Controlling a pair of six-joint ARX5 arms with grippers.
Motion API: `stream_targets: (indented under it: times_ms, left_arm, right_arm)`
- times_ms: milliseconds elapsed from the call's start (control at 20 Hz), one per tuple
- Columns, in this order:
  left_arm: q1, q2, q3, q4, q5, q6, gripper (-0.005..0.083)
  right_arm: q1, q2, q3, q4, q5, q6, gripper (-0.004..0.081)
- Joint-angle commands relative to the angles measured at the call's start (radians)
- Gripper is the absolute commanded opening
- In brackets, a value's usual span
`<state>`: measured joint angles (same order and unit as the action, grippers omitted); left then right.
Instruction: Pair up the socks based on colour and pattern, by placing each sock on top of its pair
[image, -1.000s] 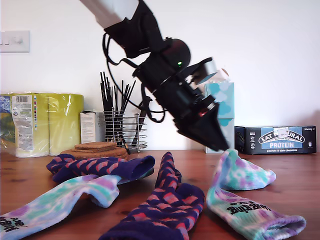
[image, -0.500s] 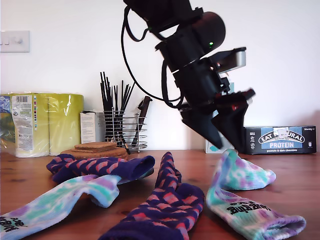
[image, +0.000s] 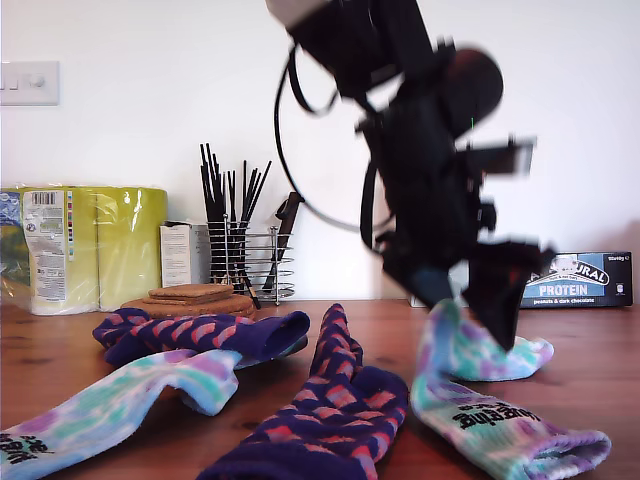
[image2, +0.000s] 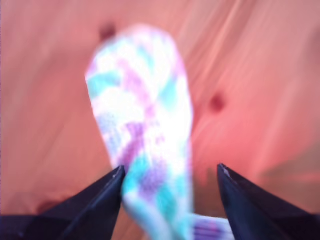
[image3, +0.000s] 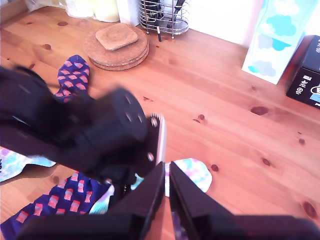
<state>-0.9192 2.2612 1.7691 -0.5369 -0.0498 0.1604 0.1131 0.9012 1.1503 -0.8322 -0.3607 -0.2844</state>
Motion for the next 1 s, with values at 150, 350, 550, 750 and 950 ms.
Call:
stream_targets:
  times_ms: [150, 350, 550, 750, 950]
  left_arm:
    - [0.029, 0.027, -0.015, 0.039, 0.085, -0.032, -0.0022]
    - [0.083, 0.021, -0.014, 0.091, 0.378, -0.176, -0.0024]
    - [0.191, 0.022, -0.014, 0.105, 0.528, -0.266, -0.0024]
    - [0.257, 0.028, -0.015, 0.104, 0.509, -0.266, -0.0006]
    - [0.24, 0.066, -0.015, 0.079, 0.47, -0.254, 0.0542]
  right_arm:
    - [0.005, -0.001, -0.015, 0.003, -0.007, 0.008, -0.0013]
    - [0.005, -0.001, -0.015, -0.006, -0.007, 0.007, -0.0013]
    - [0.005, -0.001, -0.015, -0.011, -0.007, 0.0, -0.0013]
    - [0.006, -0.001, -0.015, -0.006, -0.007, 0.0, -0.0013]
    - [0.01, 0.005, -0.015, 0.002, -0.024, 0.0, -0.0013]
